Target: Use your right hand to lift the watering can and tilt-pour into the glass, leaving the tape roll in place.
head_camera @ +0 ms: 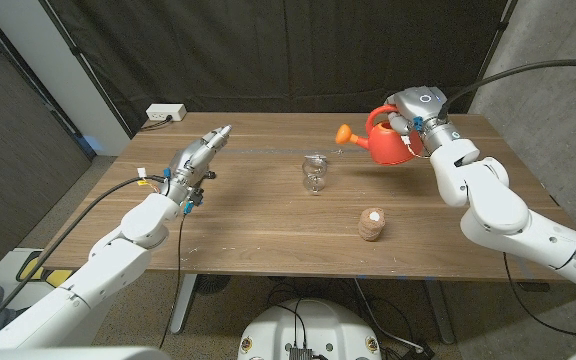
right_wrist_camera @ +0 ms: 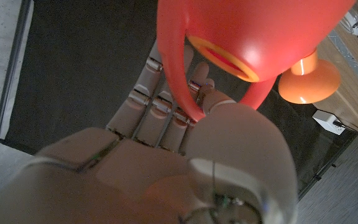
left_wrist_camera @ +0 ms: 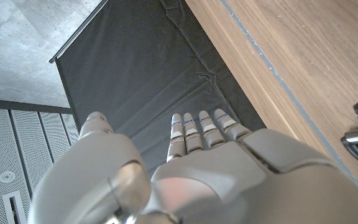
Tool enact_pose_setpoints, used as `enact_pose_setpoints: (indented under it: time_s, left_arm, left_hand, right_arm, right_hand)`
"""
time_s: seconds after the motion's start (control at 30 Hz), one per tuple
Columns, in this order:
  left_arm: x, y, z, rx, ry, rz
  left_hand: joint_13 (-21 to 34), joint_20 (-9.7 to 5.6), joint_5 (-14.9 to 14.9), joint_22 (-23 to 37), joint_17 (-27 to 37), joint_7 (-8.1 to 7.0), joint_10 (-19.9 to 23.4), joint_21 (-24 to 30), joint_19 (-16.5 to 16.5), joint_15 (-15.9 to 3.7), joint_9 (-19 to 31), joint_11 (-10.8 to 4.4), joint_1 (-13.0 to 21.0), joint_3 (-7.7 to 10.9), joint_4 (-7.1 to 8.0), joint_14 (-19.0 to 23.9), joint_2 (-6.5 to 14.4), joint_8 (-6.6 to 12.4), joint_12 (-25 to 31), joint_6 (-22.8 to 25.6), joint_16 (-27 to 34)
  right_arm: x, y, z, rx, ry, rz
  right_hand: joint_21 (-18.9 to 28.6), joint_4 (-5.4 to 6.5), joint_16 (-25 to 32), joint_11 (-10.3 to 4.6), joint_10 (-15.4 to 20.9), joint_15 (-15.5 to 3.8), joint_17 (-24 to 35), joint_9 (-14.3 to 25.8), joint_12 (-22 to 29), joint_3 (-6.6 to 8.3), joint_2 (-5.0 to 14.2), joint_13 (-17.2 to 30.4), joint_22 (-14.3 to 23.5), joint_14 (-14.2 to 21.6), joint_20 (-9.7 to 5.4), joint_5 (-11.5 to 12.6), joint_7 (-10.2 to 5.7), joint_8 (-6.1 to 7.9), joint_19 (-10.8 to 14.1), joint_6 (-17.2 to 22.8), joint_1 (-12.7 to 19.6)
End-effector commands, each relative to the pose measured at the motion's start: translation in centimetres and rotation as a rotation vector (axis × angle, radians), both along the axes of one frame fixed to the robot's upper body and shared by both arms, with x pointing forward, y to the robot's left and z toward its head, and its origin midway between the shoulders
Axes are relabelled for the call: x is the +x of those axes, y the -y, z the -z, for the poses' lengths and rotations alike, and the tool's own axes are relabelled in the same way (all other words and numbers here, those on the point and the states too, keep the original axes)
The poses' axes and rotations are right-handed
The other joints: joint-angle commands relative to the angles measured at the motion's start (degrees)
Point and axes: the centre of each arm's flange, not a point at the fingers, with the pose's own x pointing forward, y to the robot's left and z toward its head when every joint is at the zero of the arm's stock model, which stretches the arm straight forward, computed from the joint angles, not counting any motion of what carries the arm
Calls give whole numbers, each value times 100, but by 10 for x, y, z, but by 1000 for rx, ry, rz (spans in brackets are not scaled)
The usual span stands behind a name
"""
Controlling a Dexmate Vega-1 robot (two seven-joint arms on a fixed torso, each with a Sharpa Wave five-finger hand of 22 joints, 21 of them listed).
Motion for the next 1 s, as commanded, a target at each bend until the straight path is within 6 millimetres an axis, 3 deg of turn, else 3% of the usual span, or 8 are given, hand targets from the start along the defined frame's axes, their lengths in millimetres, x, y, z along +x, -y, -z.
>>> enact_pose_setpoints:
  time_s: [0.03, 0.73, 1.0]
  left_arm:
    - [-2, -5, 0, -9, 5, -9]
    - [3, -10, -4, -43, 3, 19]
    - [6, -11, -5, -47, -2, 22]
  left_hand:
    - [34, -38, -22, 7, 14, 22, 49, 36, -11, 9, 34, -34, 11, -10, 67, 14, 7, 41, 39, 53, 31]
    - [35, -14, -38, 11, 21, 22, 62, 48, -35, 10, 36, -31, -87, -53, 138, 13, 45, 49, 55, 74, 43]
    - [36, -4, -46, 14, 25, 23, 62, 51, -49, 8, 37, -23, -160, -81, 187, 12, 64, 53, 59, 90, 49]
  right_arm:
    - [5, -22, -17, -106, 22, -19]
    - [15, -36, -26, -313, 111, 42]
    - [17, -35, -27, -373, 166, 53]
  right_hand:
    - [55, 15, -9, 2, 11, -357, 2, 27, 19, 39, -16, 33, 21, 55, -629, 21, -21, 42, -3, 12, 43]
    - [146, 6, -27, 9, 30, -362, -22, 139, 41, 67, -16, 75, 38, 99, -630, 17, -11, 64, -41, 43, 62]
    - [200, -68, 0, 11, 124, -374, -11, 121, 73, 68, -78, 74, 43, 171, -636, 3, -17, 59, -24, 121, 115]
